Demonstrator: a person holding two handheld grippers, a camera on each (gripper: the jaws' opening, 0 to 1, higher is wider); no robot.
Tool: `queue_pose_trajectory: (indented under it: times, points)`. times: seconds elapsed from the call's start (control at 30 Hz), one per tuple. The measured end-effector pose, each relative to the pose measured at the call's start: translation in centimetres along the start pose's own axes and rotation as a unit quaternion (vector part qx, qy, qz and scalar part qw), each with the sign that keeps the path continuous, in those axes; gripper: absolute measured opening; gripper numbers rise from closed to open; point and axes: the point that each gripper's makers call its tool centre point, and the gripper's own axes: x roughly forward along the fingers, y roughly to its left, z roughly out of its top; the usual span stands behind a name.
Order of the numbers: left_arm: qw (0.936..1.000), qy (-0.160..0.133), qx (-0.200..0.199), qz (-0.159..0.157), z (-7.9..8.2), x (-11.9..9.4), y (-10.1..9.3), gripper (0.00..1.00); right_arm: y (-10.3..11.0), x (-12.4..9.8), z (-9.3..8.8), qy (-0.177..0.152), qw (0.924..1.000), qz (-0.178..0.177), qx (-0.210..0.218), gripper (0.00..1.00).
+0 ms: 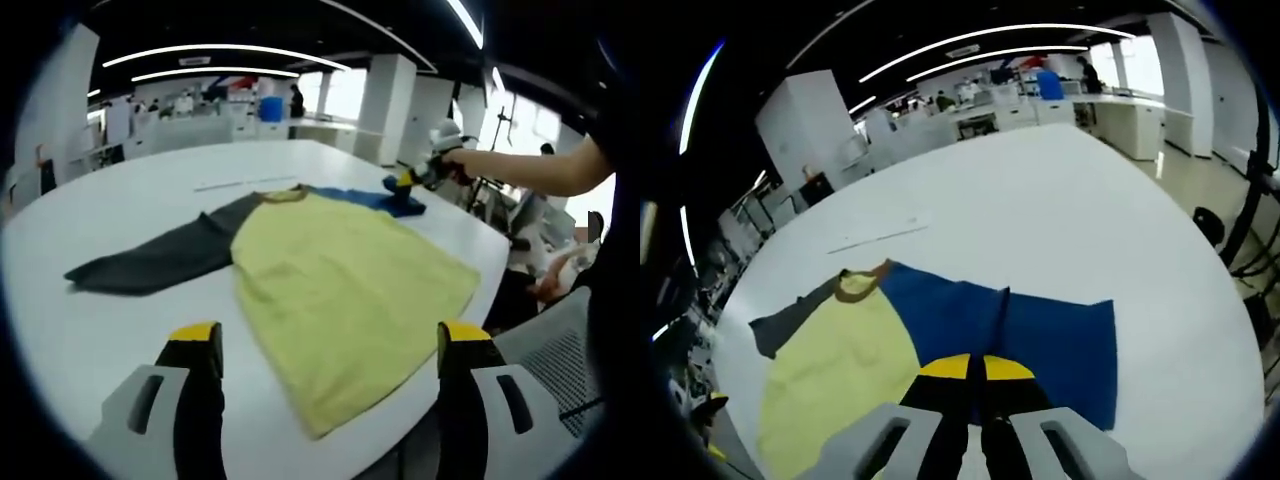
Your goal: Fold the garment on the visible template until the final outline fits inside the template.
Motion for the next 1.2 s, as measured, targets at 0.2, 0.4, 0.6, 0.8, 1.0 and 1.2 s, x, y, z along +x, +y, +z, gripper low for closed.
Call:
queue_pose_trajectory:
  times: [0.2,0.4,0.6,0.8,1.0,1.2]
  points:
    - [1.0,-0.002,-0.002,-0.001,0.0,0.0,0.0,0.85,1.5,0.6,0.3,-0.002,0.9999,0.011,0.003,0.0]
    - [1.0,-0.001,-0.002,-0.003,-0.1,0.1,-0.1,0.85,3.9,1.3,0.6,-0.003,0.9995,0.027,-0.014,0.0]
    - [1.0,-0.001,-0.001,-0.002,0.0,0.0,-0.1,0.85,5.8,2.0,0.5,0.001,0.999,0.04,-0.02,0.0]
    - [1.0,0.0,0.0,-0.002,0.0,-0.1,-0.1,0.85,8.0,2.4,0.2,0.006,0.9973,0.067,-0.029,0.0]
    - [1.0,-0.001,0.0,-0.003,0.0,-0.1,-0.2,0.85,9.4,2.9,0.0,0.009,0.9967,0.079,-0.02,0.0]
    - [1.0,-0.002,0.0,-0.005,0.1,0.1,-0.3,0.84,11.1,3.4,-0.4,0.01,0.9961,0.084,-0.026,0.0]
